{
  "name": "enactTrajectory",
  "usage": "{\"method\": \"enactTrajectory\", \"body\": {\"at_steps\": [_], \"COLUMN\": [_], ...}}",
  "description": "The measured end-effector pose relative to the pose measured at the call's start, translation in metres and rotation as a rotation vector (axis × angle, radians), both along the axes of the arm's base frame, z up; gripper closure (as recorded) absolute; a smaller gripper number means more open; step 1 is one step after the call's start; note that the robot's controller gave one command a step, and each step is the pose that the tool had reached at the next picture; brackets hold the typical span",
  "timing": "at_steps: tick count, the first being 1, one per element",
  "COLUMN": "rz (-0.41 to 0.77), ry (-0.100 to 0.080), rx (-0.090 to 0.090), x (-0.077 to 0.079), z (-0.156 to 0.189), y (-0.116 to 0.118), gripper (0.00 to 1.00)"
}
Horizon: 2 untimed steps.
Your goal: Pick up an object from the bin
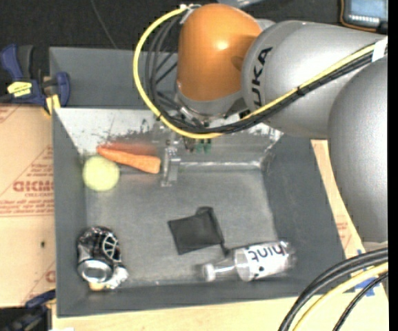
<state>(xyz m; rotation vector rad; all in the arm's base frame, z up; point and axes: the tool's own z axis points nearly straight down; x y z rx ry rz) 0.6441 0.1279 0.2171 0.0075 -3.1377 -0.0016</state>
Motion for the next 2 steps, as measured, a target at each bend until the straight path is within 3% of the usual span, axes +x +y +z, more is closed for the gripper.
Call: {"method": "enactTrajectory", "body": {"at_steps": [2], "rz": [0.007], "ry": [-0.008], "rx": [0.001], "x": [0.0015], "z": [0.0031], "y": [-0.0008], "gripper": [0.0]}}
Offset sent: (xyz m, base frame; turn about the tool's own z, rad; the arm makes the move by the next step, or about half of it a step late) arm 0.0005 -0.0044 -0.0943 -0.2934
